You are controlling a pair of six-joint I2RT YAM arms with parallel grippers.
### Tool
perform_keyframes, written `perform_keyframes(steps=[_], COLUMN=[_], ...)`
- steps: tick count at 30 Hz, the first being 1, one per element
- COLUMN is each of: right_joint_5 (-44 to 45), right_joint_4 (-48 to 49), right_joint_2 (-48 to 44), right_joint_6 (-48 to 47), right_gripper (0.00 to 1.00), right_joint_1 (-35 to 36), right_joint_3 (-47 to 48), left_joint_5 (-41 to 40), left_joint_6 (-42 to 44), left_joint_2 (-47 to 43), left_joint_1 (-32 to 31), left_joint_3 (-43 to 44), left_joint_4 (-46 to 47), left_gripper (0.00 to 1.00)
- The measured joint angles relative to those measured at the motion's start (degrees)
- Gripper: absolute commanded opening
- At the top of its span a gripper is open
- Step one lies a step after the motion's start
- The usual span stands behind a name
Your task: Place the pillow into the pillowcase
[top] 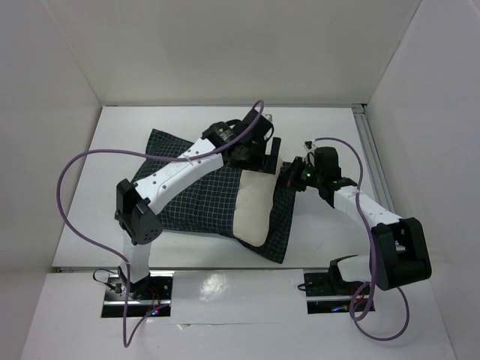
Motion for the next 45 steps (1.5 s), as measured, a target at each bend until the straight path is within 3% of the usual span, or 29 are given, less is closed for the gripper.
perform_keyframes(steps=[8,9,11,12,13,18,28,34,45], right_joint_5=[0.0,0.0,0.0,0.1,0.3,1.6,1.0,1.6,6.3], right_joint_4=[0.0,-0.1,-0.3,-0.5,-0.8,-1.0,-0.7,-0.5,5.8], right_joint_2=[0.3,0.3,0.4,0.5,0.6,0.8,4.5,7.7,12.3], right_joint_6=[0.0,0.0,-0.1,-0.2,-0.3,-0.4,1.0,3.6,11.7], right_gripper=[0.00,0.00,0.00,0.00,0.00,0.00,0.00,0.00,0.00], right_joint_1=[0.0,0.0,0.0,0.0,0.0,0.0,0.2,0.1,0.1], right_joint_3=[0.3,0.3,0.3,0.3,0.3,0.3,3.9,9.2,10.1], left_joint_5=[-0.1,0.0,0.2,0.3,0.6,5.1,9.4,10.4,12.4], left_joint_6=[1.0,1.2,1.4,1.7,1.5,1.0,4.4,9.1,16.9], left_joint_2=[6.3,6.8,8.4,9.1,9.7,10.4,2.0,2.1,2.0], left_joint_1=[0.0,0.1,0.3,0.4,0.9,4.4,10.4,10.9,9.7], left_joint_3=[2.6,2.6,2.6,2.6,2.6,-0.3,-14.6,-17.5,-25.8], left_joint_4=[5.3,5.5,6.1,6.2,6.3,8.2,15.3,19.6,30.4], left_gripper=[1.00,0.96,0.70,0.13,0.00,0.00,0.00,0.00,0.00])
